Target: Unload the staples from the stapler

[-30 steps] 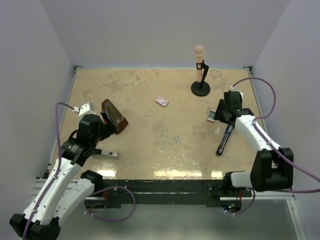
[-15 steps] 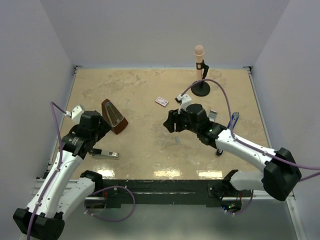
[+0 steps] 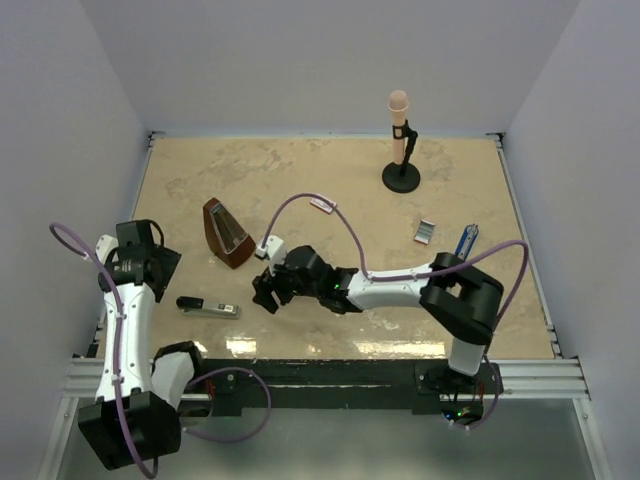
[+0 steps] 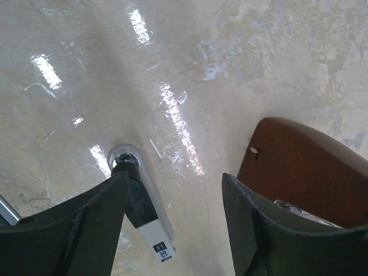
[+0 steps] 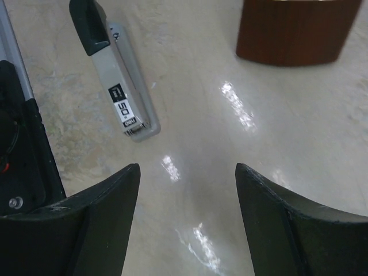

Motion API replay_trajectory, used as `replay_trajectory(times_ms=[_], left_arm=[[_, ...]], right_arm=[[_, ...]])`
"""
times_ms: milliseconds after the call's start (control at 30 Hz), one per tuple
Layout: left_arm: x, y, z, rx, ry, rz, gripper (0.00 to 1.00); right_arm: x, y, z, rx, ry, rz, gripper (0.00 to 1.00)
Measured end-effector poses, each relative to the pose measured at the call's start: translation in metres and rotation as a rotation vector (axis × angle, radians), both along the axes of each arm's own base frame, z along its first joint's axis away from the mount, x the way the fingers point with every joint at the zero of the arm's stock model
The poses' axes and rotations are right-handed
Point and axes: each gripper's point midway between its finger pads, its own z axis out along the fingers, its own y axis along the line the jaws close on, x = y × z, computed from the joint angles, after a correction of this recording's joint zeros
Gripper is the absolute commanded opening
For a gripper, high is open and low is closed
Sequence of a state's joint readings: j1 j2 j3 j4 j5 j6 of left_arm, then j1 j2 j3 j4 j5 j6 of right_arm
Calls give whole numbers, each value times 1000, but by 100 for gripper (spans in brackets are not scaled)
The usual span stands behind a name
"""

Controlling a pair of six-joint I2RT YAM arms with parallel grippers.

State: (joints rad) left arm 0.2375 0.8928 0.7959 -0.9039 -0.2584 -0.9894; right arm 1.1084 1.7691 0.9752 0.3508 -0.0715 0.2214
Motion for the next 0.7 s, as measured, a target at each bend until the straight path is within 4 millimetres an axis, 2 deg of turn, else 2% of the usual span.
replay_trajectory(times_ms=[267,400,533,633,700], left_arm=[[-7,4,-24,-55,72,21,70],[-6,6,-23,-41,68,4,70],[-7,7,-20,-23,60,-7,70],[-7,7,-16,-16,42,-9,70],[-7,7,-16,-12,35,-15,68]], right_arm=[[-23,74,-12,36,-70,156,73],[-32,95,-22,36,-82,207,72],[-38,106,-34,13,-99,235,70],[-39,118,-40,-2,-117,243,64],[-37,123,-42,-9,-130,232,54]])
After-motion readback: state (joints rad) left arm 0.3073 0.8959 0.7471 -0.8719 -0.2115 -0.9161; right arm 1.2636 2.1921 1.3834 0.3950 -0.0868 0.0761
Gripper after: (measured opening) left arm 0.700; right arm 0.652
